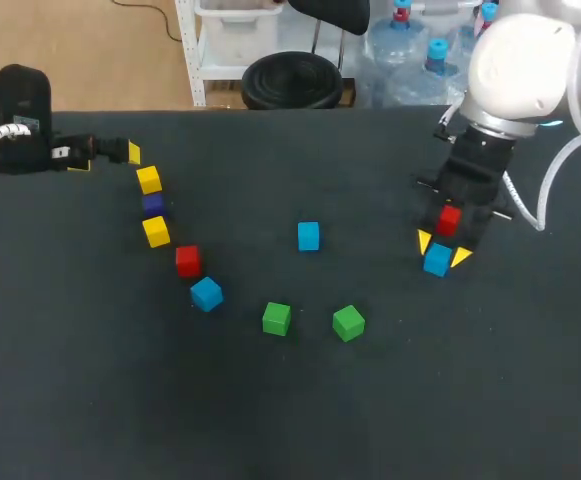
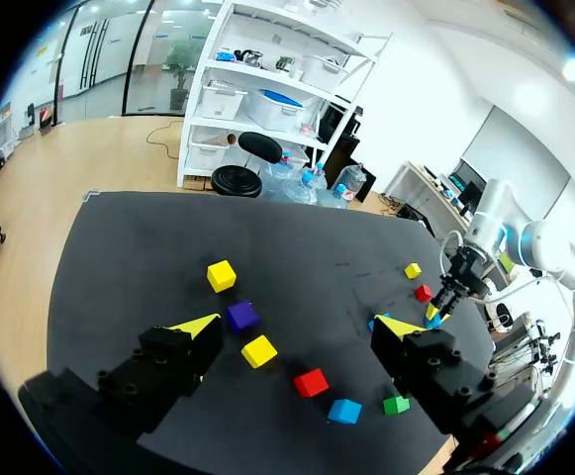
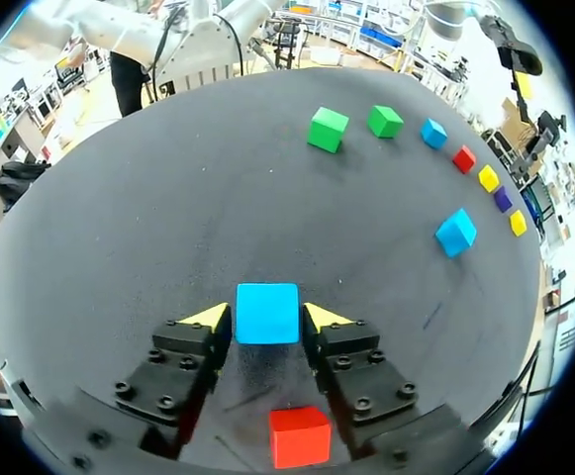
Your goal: Place the blue cubes, place green cubes on the blue cubes, place the yellow cubes on the green cubes, then place the red cubes on the yellow cubes, and place purple cube on the red cubes.
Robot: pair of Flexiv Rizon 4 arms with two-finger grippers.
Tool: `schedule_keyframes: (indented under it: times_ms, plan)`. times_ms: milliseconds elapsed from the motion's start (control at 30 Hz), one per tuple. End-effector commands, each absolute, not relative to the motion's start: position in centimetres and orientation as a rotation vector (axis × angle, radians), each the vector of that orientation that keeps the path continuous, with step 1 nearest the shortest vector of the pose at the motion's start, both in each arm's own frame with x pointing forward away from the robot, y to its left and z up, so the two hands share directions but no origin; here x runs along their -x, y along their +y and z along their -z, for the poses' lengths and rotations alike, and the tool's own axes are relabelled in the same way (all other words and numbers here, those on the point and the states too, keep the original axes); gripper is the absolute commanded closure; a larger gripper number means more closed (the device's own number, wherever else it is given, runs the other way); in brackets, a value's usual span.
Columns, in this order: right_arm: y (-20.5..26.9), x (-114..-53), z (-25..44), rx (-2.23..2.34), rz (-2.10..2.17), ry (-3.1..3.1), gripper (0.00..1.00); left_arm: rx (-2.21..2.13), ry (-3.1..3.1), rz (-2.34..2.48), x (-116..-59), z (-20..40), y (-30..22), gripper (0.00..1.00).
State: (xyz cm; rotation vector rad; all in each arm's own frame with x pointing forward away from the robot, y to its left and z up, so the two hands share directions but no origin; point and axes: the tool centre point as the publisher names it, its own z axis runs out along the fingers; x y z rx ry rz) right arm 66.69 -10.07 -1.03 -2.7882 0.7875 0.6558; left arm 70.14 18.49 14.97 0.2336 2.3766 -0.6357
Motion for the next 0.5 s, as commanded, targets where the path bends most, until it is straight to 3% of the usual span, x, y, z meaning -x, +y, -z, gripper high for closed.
schedule_keyframes:
  times_ms: [33,100,167,200,500]
  plan:
    - [-10.0,-66.6,1.1,2.794,-0.657,0.782,0.69,-0.232,2.378,0.634,-70.1,-15.0,18.5,0.00]
    - [-9.9,-66.6,1.2,2.798,-0.659,0.779,0.80,-0.232,2.378,0.634,-70.1,-15.0,18.5,0.00]
    - [-9.8,-66.5,1.2,2.801,-0.660,0.779,0.97,-0.232,2.378,0.634,-70.1,-15.0,18.5,0.00]
    - [-9.8,-66.5,1.2,2.802,-0.661,0.779,1.00,-0.232,2.378,0.634,-70.1,-15.0,18.5,0.00]
    - [-9.1,-66.9,-0.4,2.746,-0.626,0.968,1.00,-0.232,2.378,0.634,-70.1,-15.0,18.5,0.00]
